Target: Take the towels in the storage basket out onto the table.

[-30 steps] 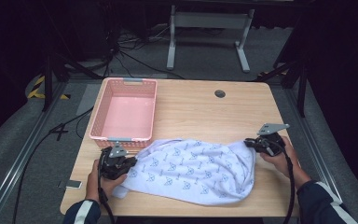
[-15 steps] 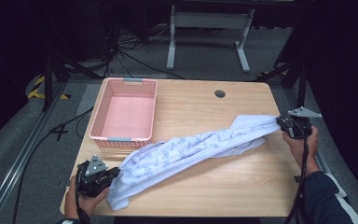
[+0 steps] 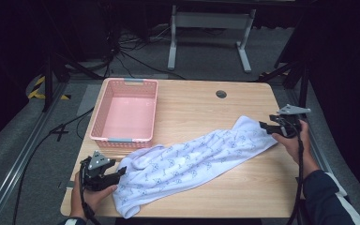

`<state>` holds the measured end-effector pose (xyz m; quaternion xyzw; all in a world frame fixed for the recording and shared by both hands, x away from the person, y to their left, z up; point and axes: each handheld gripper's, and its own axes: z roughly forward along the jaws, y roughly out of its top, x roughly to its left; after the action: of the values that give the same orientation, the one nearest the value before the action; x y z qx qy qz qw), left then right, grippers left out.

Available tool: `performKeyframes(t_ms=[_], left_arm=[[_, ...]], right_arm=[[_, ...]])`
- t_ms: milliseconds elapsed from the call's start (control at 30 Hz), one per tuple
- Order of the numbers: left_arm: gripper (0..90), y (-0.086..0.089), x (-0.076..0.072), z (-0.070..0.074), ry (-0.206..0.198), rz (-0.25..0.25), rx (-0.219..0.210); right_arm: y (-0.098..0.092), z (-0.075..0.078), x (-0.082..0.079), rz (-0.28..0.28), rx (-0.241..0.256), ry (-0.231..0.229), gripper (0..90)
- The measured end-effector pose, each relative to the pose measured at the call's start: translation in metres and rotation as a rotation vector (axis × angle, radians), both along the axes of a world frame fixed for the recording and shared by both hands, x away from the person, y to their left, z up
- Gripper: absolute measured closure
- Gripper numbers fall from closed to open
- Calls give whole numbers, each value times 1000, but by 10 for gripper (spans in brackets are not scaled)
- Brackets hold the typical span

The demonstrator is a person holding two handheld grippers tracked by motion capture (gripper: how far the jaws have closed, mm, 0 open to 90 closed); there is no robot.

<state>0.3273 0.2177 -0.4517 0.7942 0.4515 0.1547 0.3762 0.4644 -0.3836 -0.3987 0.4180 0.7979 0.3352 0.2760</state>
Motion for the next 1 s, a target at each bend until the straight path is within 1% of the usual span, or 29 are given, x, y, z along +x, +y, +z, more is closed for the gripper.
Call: performKeyframes(t_ms=[33, 67, 100, 133, 167, 200, 233, 267, 300, 333, 367, 400, 433, 467, 500, 533, 567, 600, 633, 667, 700, 767, 800, 833, 867, 900, 933, 967, 1000], left_arm=[[455, -2, 6, -2, 16, -11, 14], [446, -5, 11, -4, 25, -16, 11], [444, -10, 18, -8, 50, -38, 43], [439, -10, 18, -8, 50, -38, 43], [439, -12, 20, -10, 60, -50, 45], [432, -14, 22, -13, 72, -58, 51], [433, -16, 24, -16, 84, -61, 54], [434, -17, 25, -16, 88, -78, 66], [434, -17, 25, -16, 80, -90, 70], [457, -18, 25, -17, 70, -81, 58], [482, -18, 25, -17, 70, -81, 58], [482, -18, 24, -17, 71, -88, 55], [538, -18, 24, -17, 67, -102, 57], [602, -18, 23, -15, 70, -124, 77], [675, -19, 22, -16, 66, -124, 73], [738, -18, 21, -14, 85, -132, 86], [778, -18, 20, -13, 91, -125, 84], [816, -19, 19, -14, 69, -120, 90], [832, -17, 17, -11, 69, -116, 108], [851, -16, 15, -9, 47, -94, 98], [855, -13, 13, -7, 26, -82, 78], [860, -8, 8, 0, -17, -46, 93], [861, -3, 3, 7, -37, -31, 95], [862, 1, -1, 10, -53, -21, 89], [864, 4, -4, 13, -71, -8, 99], [864, 8, -11, 16, -83, 4, 84], [864, 11, -16, 17, -82, -3, 82], [864, 13, -21, 17, -69, -1, 77], [864, 15, -27, 15, -54, -3, 77]], right_arm=[[5, 0, 4, 27, -5, -3, 402], [18, -3, 18, 51, -5, 13, 373], [22, -5, 22, 78, 20, 36, 362], [27, -9, 31, 108, 30, 88, 358], [27, -9, 31, 108, 30, 88, 358], [30, -11, 35, 103, 17, 107, 347], [33, -15, 40, 109, 26, 119, 347], [38, -24, 48, 110, 40, 163, 317], [38, -24, 48, 110, 40, 163, 317], [44, -32, 52, 119, -3, 194, 317], [45, -35, 54, 120, -15, 211, 323], [45, -35, 54, 120, -15, 211, 323], [47, -38, 55, 118, -17, 229, 332], [48, -41, 56, 122, -23, 245, 372], [48, -45, 56, 137, -27, 265, 420], [48, -46, 54, 130, -18, 253, 483], [47, -45, 54, 123, -9, 248, 600], [45, -44, 53, 123, -1, 247, 726], [43, -43, 52, 126, 2, 242, 792], [41, -41, 51, 125, -1, 230, 833], [39, -38, 49, 111, 1, 211, 845], [30, -25, 45, 84, 42, 145, 852], [26, -19, 42, 76, 45, 110, 853], [18, -9, 36, 54, 66, 60, 853], [9, -2, 31, 35, 110, 25, 854], [3, 3, 27, 19, 131, 11, 855], [-9, 10, 20, -6, 145, -15, 855], [-19, 14, 15, -19, 154, -24, 854], [-27, 15, 10, -34, 160, -17, 854]])
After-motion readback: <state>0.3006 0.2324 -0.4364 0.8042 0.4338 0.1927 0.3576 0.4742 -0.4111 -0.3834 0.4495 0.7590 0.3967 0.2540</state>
